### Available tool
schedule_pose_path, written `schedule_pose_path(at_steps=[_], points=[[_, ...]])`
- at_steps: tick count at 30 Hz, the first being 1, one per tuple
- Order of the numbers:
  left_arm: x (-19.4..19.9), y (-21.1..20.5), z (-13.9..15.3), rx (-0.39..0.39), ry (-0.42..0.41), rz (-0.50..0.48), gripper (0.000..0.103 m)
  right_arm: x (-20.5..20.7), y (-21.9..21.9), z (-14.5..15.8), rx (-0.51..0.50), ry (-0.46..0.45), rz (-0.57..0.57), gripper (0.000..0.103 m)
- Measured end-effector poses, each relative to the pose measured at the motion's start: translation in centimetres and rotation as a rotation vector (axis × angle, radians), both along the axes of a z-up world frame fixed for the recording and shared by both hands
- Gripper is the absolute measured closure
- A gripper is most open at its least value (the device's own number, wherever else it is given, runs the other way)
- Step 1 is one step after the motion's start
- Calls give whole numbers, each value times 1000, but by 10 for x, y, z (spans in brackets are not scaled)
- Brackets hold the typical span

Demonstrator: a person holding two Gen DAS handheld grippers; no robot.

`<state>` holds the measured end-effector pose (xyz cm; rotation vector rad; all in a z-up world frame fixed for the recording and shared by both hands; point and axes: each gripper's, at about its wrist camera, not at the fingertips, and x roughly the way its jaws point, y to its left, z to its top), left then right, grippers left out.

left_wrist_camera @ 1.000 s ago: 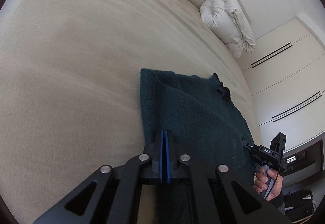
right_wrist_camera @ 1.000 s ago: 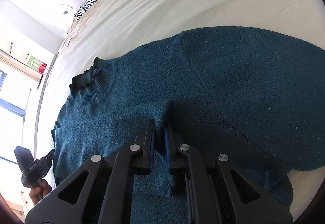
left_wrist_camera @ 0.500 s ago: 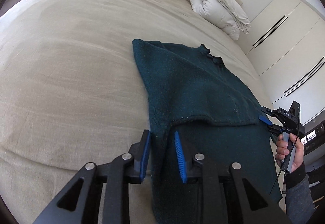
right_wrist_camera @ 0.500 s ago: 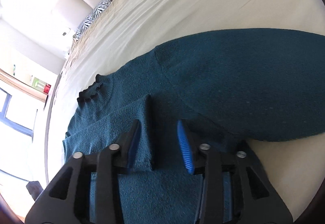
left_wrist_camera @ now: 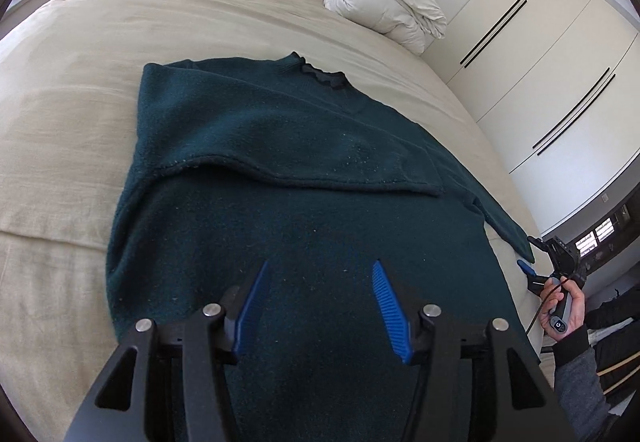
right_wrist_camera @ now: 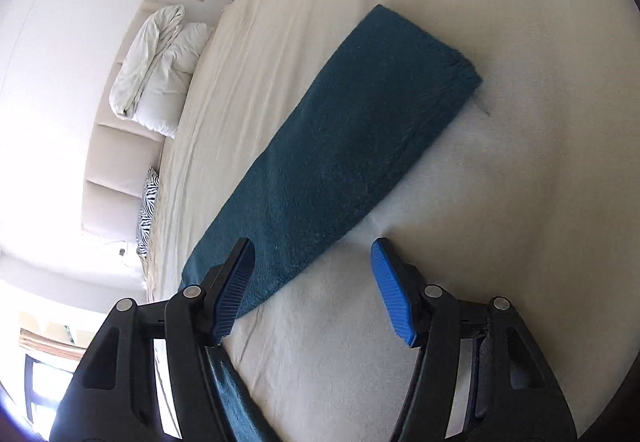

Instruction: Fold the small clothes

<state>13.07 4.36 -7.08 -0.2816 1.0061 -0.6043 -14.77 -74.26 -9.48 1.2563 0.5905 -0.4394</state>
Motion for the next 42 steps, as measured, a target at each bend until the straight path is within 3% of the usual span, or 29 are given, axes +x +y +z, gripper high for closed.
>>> schedule_pose_path(at_steps=[8,10,13,15,18,20,24,28,31,33,36,39,42], points=[[-8,-36,0,-54,39,-36,47,19,-29,-9,11,-25,-60,45],[-7,-40,0,-67,46,-38,47,26,-42,-11,17,-32,-74,51],[-2,-41,-2,-93,67,-30,47,34,-53,-10,-39,16,-82,74],[1,-41,-3,-108,77,-20,47,36,-64,-10,-65,46,-92,83],[8,-38,-3,-118,84,2,47,41,-63,3,-137,86,-96,91],[15,-36,-3,-145,97,17,47,52,-48,26,-246,122,-67,93],[30,-30,-1,-205,112,52,42,105,16,88,-516,142,133,93],[46,-29,-1,-272,136,74,35,170,143,132,-862,153,472,94],[56,-31,-9,-326,181,78,34,197,265,125,-1162,205,772,94],[60,-33,-17,-362,227,79,34,202,327,99,-1300,246,929,94],[63,-39,-28,-391,275,63,32,204,383,63,-1345,299,1080,94],[65,-49,-39,-396,327,51,29,195,410,37,-1351,340,1137,92],[66,-59,-45,-419,361,43,26,175,403,34,-1270,277,1141,81]])
